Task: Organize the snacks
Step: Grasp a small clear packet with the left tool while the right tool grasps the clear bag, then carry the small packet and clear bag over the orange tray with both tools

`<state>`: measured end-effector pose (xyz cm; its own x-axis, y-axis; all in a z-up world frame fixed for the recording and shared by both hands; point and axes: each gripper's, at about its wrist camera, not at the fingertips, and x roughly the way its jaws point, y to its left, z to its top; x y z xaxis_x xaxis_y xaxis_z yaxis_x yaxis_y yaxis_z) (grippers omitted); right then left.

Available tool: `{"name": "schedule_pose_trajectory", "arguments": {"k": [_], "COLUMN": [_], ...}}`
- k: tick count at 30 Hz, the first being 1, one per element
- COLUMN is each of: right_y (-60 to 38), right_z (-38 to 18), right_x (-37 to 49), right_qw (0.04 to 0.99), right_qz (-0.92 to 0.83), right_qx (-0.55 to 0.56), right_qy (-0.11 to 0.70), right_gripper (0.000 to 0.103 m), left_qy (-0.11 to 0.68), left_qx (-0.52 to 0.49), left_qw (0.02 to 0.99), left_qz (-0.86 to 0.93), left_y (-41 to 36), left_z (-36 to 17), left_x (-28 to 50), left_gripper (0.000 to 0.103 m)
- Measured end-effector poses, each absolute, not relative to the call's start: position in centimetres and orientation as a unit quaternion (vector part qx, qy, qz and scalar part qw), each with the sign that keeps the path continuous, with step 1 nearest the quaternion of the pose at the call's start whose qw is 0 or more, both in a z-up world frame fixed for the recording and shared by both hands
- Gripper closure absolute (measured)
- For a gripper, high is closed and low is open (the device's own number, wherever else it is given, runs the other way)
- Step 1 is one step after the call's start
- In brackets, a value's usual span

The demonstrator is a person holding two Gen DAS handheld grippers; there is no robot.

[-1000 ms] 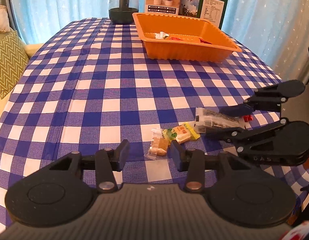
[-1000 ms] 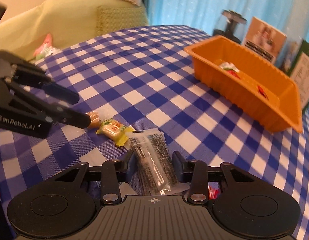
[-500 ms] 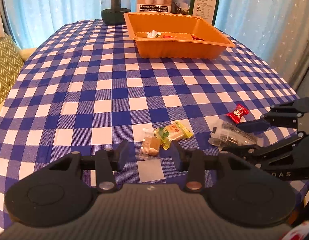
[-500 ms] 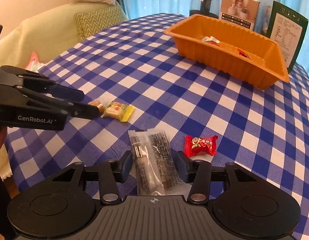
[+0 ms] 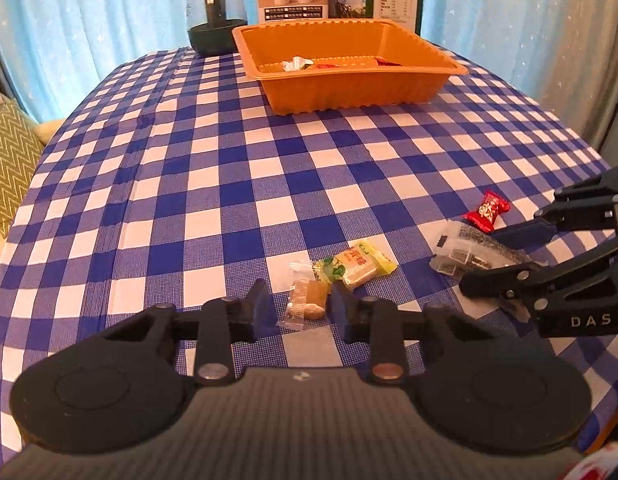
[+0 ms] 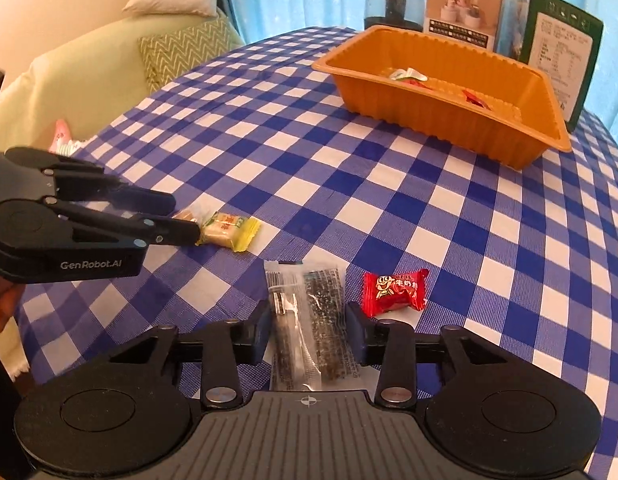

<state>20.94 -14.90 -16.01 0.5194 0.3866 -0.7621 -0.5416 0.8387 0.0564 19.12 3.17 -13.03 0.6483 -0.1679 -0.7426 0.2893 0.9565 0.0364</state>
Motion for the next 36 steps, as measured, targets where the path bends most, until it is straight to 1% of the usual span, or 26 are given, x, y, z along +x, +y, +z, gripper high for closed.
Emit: {"name": "schedule_pose_trajectory", "arguments": {"k": [3,5,9,13,19,21,22,23,29,36], "right_y": [-14.6,-14.5,-14.7,-14.9,-14.9,-14.9,-14.9,-14.9,-14.9,-14.2], "right_z": [-16.2,-16.3,-16.3,-16.4,-16.3,-16.3,-16.2,-16.2,-16.0,-15.0], "right_x": [20.6,20.6,20.6,20.6,20.5,20.5,20.5,20.5,19.9,18.9], "right_qw": [0.868,0.868,0.868,0.87,0.871,0.87,0.87,0.871,0.871,0.883], "right_qz": [0.269,0.269,0.269,0.26,0.256,0.254,0.253,0.252,0.254,0.261], "right_qx": [-0.113,-0.115,-0.113,-0.11,-0.105,-0.104,-0.104,-0.103,-0.083,-0.083], "right_qy": [0.402,0.401,0.401,0.404,0.407,0.41,0.41,0.409,0.412,0.381], "right_gripper": [0.062,0.062,0.06,0.052,0.052,0.052,0.055,0.064,0.065,0.065], "left_qy": [0.4,0.402,0.406,0.41,0.412,0.411,0.411,0.41,0.401,0.383], "left_qx": [0.086,0.084,0.083,0.071,0.044,0.04,0.038,0.035,0.02,0.006], "left_qw": [0.903,0.903,0.901,0.901,0.903,0.904,0.904,0.904,0.909,0.916], "left_qz": [-0.128,-0.13,-0.129,-0.122,-0.113,-0.111,-0.11,-0.111,-0.113,-0.116], "left_y": [2.9,2.9,2.9,3.3,3.9,4.0,4.0,4.0,3.9,3.4], "left_z": [-13.2,-13.2,-13.1,-13.1,-12.6,-12.4,-12.4,-12.3,-11.6,-10.1], "left_x": [19.1,19.0,18.9,18.8,18.7,18.7,18.7,18.7,18.4,18.2], "left_gripper": [0.076,0.082,0.084,0.084,0.084,0.084,0.084,0.084,0.084,0.084]}}
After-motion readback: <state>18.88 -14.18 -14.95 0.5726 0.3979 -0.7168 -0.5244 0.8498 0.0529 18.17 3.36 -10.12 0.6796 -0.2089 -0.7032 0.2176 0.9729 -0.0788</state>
